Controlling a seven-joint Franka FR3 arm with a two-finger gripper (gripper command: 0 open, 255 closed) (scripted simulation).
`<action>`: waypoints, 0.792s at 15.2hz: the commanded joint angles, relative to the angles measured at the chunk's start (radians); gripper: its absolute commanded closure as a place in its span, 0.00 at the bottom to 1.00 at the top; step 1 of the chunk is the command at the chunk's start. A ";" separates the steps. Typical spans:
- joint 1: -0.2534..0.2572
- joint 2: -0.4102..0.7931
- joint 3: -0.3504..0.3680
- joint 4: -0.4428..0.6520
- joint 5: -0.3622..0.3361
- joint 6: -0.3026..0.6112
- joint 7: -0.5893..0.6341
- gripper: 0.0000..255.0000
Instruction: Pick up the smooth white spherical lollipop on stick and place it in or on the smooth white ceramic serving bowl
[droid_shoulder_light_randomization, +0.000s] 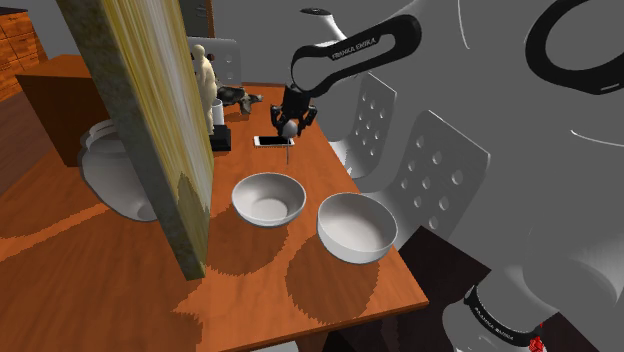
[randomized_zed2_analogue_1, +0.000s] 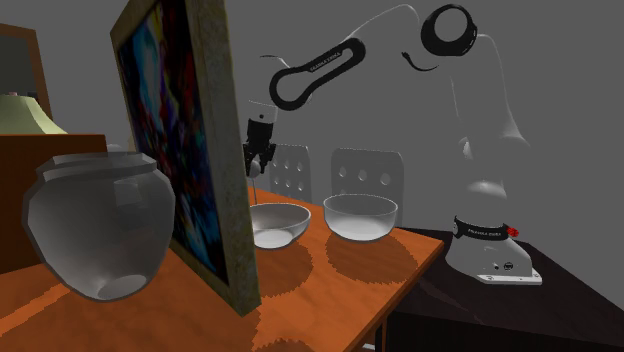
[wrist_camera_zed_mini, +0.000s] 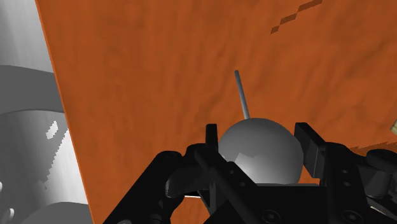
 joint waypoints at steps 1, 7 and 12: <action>-0.001 -0.009 0.001 0.019 0.004 -0.028 -0.005 1.00; -0.001 -0.032 0.003 0.070 0.013 -0.101 -0.015 1.00; -0.001 -0.046 0.005 0.118 0.018 -0.163 -0.022 1.00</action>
